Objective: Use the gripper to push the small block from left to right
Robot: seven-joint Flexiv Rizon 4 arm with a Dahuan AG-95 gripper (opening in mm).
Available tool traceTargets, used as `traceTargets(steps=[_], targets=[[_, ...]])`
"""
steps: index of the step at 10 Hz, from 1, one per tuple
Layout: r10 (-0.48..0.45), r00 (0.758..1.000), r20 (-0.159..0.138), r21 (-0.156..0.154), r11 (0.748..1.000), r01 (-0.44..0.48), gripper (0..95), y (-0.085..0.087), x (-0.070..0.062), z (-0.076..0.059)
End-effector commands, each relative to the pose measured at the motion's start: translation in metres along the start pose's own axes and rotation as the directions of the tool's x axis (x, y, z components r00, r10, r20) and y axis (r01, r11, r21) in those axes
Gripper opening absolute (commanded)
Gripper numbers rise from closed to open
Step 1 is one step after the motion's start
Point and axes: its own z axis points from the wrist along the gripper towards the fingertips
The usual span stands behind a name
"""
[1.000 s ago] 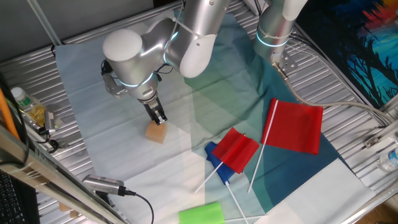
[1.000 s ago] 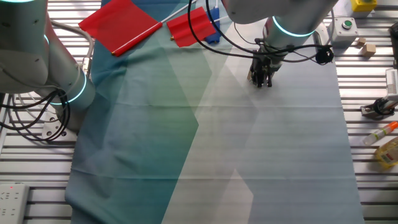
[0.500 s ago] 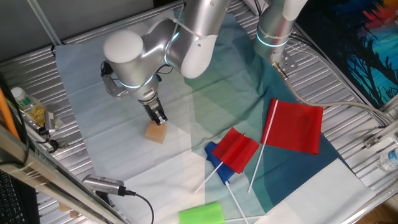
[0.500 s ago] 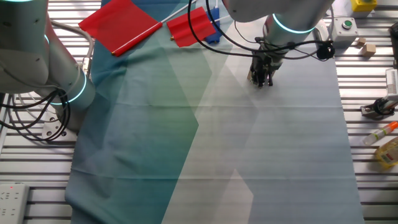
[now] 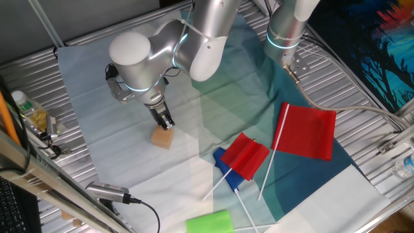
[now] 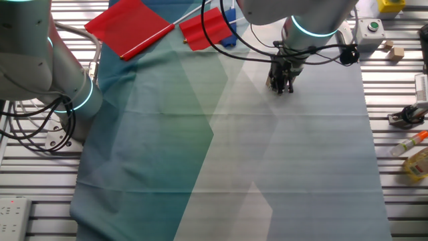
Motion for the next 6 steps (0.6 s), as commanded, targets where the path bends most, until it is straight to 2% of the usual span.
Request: traceTargets(steps=[1,2,6], targets=[[0.001,1.000,-0.005,0.000,1.000,-0.001,0.0,0.000,0.001,-0.004],[-0.003,1.000,-0.005,0.002,1.000,0.003,0.0,-0.001,0.001,-0.006],[-0.047,0.999,-0.021,0.011,0.999,0.047,0.0,-0.002,0.009,-0.039]])
